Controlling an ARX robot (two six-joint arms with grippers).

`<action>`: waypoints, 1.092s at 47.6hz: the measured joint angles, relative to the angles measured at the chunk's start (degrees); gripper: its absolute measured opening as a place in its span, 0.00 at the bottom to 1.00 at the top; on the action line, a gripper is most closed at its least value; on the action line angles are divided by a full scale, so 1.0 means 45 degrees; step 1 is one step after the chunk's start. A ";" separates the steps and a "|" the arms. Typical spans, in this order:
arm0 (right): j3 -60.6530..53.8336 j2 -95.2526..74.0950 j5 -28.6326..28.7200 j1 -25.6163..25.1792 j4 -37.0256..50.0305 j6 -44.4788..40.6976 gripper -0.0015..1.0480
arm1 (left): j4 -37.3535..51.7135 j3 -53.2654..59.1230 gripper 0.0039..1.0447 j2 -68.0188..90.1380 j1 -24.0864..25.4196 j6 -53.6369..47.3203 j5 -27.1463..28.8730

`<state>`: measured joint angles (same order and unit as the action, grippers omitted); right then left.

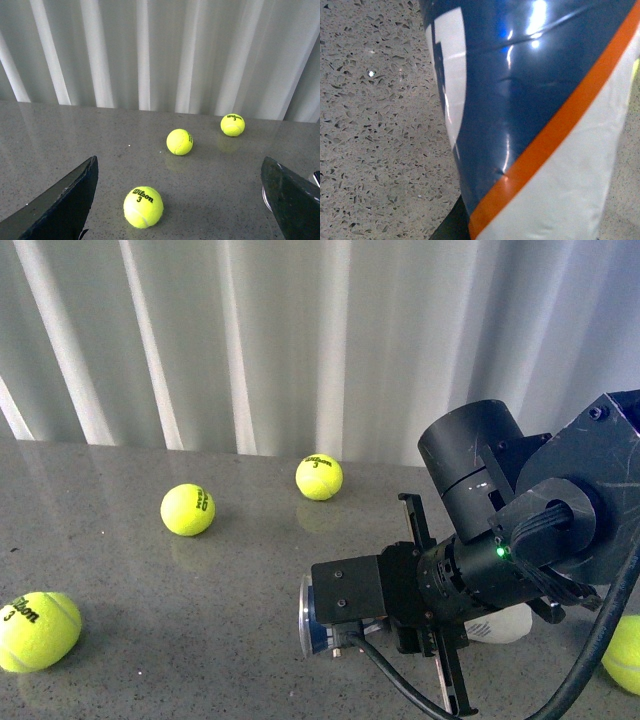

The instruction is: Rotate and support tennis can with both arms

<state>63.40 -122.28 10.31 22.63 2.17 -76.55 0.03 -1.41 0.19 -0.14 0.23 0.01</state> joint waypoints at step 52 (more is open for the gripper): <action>-0.0903 0.2900 0.1928 -0.0170 0.0253 0.4624 0.93 | 0.0000 0.0000 0.94 0.0000 0.0000 0.0000 0.0000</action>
<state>59.33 -109.23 18.98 21.87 3.31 -55.75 0.03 -1.41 0.19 -0.14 0.23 0.01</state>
